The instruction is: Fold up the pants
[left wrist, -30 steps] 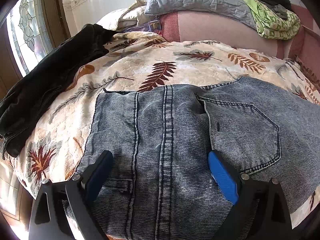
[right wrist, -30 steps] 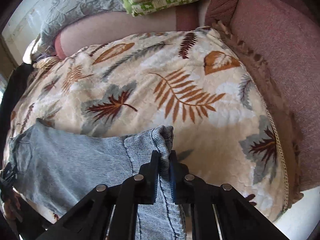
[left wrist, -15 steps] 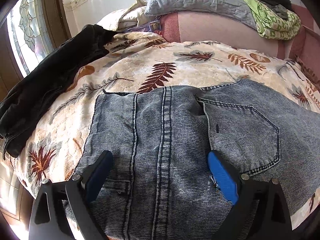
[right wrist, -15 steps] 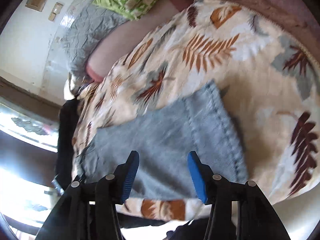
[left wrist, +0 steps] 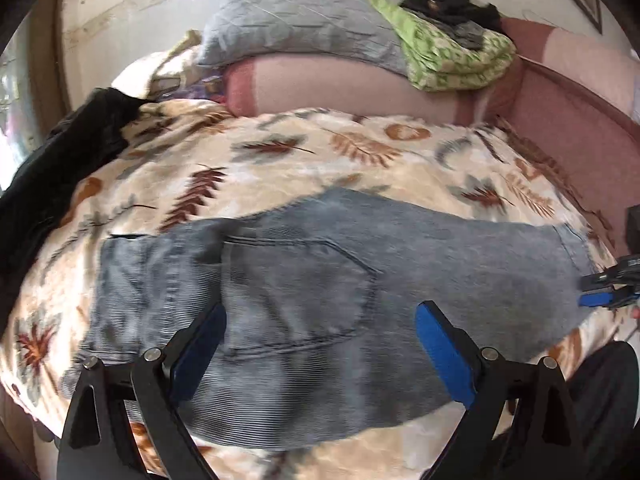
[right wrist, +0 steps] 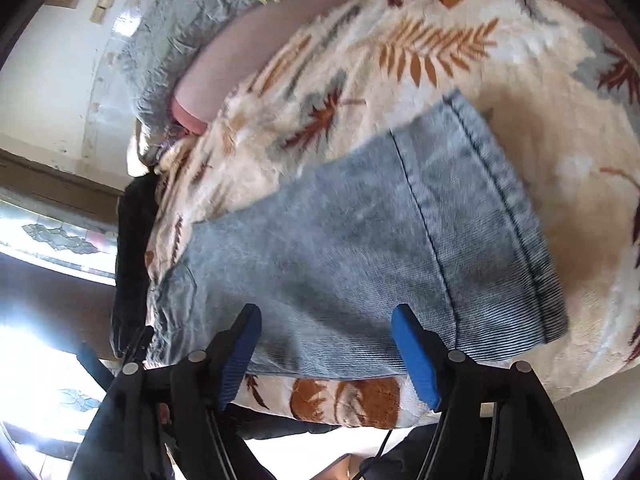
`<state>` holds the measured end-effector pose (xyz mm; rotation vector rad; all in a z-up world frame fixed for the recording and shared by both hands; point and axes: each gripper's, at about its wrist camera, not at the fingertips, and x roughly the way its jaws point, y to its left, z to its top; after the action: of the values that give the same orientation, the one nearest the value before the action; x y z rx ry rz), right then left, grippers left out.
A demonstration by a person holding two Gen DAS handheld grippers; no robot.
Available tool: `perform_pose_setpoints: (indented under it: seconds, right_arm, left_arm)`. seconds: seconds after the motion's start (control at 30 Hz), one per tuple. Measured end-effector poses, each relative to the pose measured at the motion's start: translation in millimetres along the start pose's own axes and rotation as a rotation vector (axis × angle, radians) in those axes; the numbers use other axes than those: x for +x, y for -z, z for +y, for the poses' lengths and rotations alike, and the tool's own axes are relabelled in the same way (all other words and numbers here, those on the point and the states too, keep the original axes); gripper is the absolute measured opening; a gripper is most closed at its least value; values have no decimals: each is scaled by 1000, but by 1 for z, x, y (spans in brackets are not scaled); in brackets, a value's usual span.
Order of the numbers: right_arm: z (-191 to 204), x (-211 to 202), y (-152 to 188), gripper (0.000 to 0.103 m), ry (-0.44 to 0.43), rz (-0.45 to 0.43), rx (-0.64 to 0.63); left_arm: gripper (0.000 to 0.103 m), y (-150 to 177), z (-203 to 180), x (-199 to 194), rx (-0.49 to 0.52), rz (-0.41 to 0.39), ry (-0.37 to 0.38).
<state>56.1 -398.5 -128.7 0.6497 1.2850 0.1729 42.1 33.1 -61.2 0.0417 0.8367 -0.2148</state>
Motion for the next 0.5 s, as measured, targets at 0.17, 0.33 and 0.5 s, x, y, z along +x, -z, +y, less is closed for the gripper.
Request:
perform_pose_setpoints:
  seconds: [0.17, 0.33, 0.5]
  right_arm:
    - [39, -17, 9, 66, 64, -73, -95]
    - [89, -9, 19, 72, -9, -102, -220]
    - [106, 56, 37, 74, 276, -15, -410]
  left_arm:
    - [98, 26, -49, 53, 266, 199, -120]
    - [98, 15, -43, 41, 252, 177, -177]
    - [99, 18, -28, 52, 222, 229, -150]
